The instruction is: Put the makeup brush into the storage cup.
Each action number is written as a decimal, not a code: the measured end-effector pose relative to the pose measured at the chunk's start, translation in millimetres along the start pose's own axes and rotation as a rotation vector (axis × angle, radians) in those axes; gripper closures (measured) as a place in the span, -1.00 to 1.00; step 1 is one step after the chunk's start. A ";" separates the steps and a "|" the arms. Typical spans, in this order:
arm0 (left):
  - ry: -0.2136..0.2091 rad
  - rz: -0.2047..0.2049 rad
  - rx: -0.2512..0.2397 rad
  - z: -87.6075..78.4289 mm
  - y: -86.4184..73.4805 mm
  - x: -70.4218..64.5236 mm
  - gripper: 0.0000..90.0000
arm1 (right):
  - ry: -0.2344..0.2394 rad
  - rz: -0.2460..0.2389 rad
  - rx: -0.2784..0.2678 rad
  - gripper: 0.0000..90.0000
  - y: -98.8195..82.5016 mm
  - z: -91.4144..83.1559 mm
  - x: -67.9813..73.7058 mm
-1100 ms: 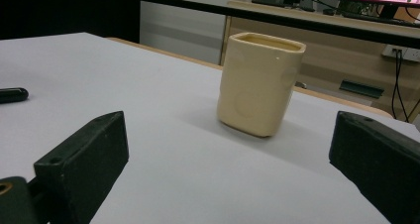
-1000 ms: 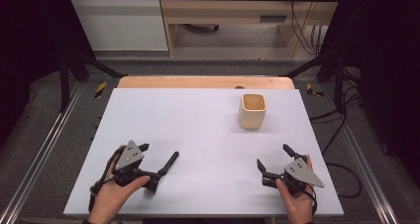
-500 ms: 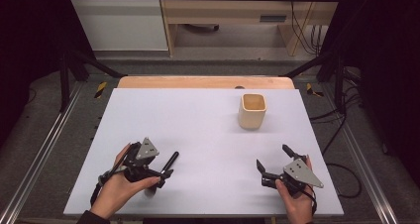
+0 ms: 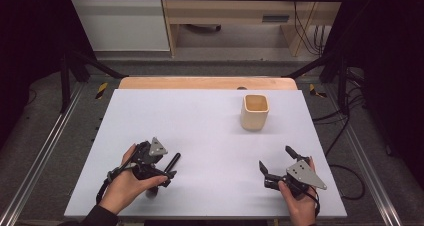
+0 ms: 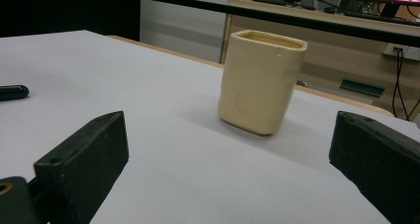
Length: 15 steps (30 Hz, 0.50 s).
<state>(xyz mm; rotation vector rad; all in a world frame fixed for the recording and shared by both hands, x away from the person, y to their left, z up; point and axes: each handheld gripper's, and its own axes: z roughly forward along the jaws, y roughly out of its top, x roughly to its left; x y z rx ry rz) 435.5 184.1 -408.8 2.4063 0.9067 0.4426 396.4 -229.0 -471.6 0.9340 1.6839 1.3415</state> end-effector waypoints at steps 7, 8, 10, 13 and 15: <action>-0.005 -0.014 0.043 9.6 0.5 1.2 -0.89 | -0.001 0.002 0.001 -0.95 -0.1 -0.1 -0.2; -0.001 -0.016 0.048 11.0 0.2 1.9 -0.88 | 0.000 0.003 0.001 -0.95 -0.1 -0.1 -0.2; 0.000 -0.024 0.059 12.7 -0.2 3.0 -0.86 | 0.000 0.003 0.002 -0.95 -0.1 -0.1 -0.2; 0.000 -0.026 0.077 15.2 -1.1 3.6 -0.81 | -0.001 0.003 0.002 -0.95 -0.2 -0.3 -0.2; 0.002 -0.032 0.091 16.7 -1.9 4.8 -0.79 | -0.002 0.003 0.002 -0.95 -0.3 -0.1 -0.4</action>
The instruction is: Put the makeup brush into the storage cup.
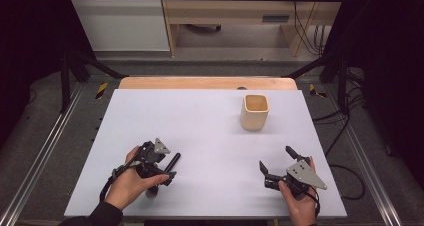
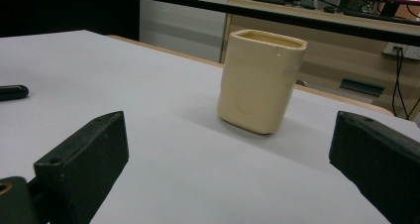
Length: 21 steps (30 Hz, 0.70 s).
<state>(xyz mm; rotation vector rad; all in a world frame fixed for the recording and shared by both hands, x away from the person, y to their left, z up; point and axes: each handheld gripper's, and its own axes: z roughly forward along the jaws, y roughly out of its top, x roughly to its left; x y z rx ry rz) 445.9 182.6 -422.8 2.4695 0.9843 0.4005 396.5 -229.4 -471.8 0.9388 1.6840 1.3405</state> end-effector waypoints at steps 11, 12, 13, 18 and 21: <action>-0.025 -0.028 0.054 11.9 -1.4 3.6 -0.58 | 0.001 0.000 0.004 -0.95 -0.2 0.0 -0.1; -0.034 -0.032 0.057 12.6 -1.3 3.4 -0.55 | 0.001 0.000 0.003 -0.95 -0.2 0.0 -0.1; -0.033 -0.035 0.058 13.5 -1.6 3.1 -0.52 | 0.001 0.000 0.003 -0.95 -0.2 0.0 -0.1; -0.016 -0.039 0.072 16.1 -2.9 2.9 -0.61 | 0.002 -0.003 0.004 -0.95 -0.4 0.2 -0.2; -0.009 -0.039 0.083 17.0 -2.7 2.1 -0.56 | 0.003 -0.005 0.005 -0.95 -0.4 0.3 0.1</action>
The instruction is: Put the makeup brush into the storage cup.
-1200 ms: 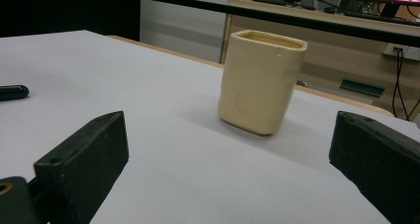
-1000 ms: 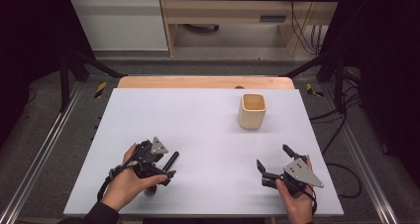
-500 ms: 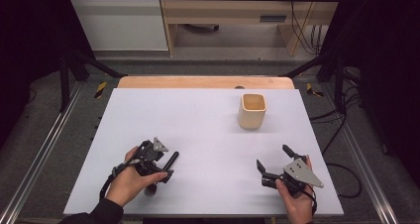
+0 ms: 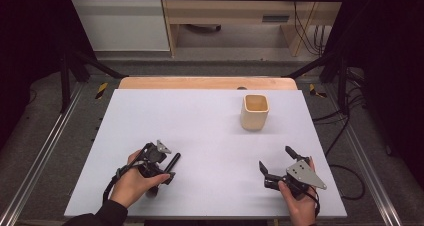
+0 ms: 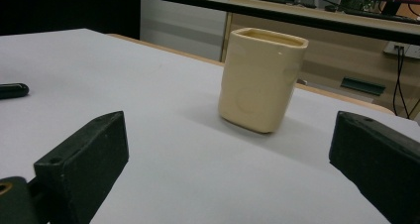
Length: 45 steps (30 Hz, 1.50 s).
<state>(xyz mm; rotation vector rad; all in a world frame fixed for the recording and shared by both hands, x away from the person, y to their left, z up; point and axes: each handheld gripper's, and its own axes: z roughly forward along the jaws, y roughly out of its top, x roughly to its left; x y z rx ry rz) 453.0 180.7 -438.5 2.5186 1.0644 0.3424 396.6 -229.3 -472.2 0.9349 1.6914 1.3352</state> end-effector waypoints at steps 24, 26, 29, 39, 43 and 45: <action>-0.041 -0.029 0.098 3.1 3.6 -4.8 0.36 | 0.001 0.000 0.001 -0.95 -0.3 0.4 -0.2; -0.042 -0.027 0.104 3.4 3.6 -4.1 0.39 | 0.001 0.000 0.001 -0.95 -0.2 0.4 -0.2; -0.043 -0.034 0.109 4.1 3.5 -3.5 0.46 | 0.001 0.001 0.001 -0.95 -0.2 0.3 0.0; -0.041 -0.036 0.114 5.9 3.6 -4.8 0.55 | 0.001 0.001 0.001 -0.95 -0.1 0.3 0.0; -0.042 -0.017 0.116 8.6 2.6 -5.9 0.58 | 0.002 0.000 0.001 -0.95 -0.1 0.4 0.1; -0.048 -0.013 0.111 9.3 2.3 -6.0 0.60 | 0.002 0.000 0.002 -0.95 0.0 0.1 0.0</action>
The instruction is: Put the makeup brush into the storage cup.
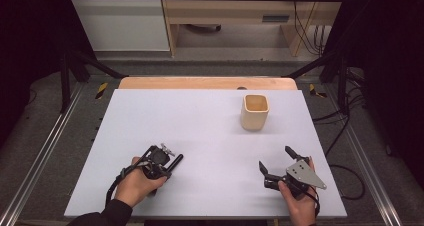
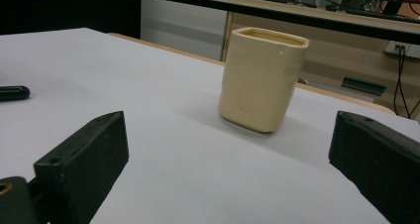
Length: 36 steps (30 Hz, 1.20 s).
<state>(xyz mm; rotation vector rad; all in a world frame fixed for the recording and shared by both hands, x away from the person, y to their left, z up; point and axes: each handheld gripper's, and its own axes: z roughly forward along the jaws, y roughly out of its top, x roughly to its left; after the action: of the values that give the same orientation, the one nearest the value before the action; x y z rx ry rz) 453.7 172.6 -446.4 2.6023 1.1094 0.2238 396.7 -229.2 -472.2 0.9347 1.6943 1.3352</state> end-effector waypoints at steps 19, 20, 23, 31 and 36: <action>0.012 0.065 -0.058 -19.8 10.5 0.0 0.63 | 0.005 -0.004 0.004 -0.95 -0.3 1.3 1.6; 0.012 0.065 -0.058 -19.8 10.5 0.0 0.63 | 0.005 -0.004 0.004 -0.95 -0.3 1.3 1.6; 0.017 0.065 -0.067 -25.3 13.5 2.1 0.63 | 0.004 -0.005 0.002 -0.95 -0.1 1.1 1.5; 0.017 0.070 -0.090 -34.7 19.9 3.4 0.63 | 0.006 -0.004 0.001 -0.95 -0.1 1.3 1.4; 0.017 0.074 -0.101 -40.4 24.3 4.7 0.63 | 0.006 -0.005 0.000 -0.95 0.1 1.0 1.4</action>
<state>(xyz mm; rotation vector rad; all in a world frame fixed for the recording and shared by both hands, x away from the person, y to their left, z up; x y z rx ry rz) 463.0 168.7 -400.1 2.5586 0.9814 0.3106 397.0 -227.5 -472.5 0.9268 1.7001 1.3364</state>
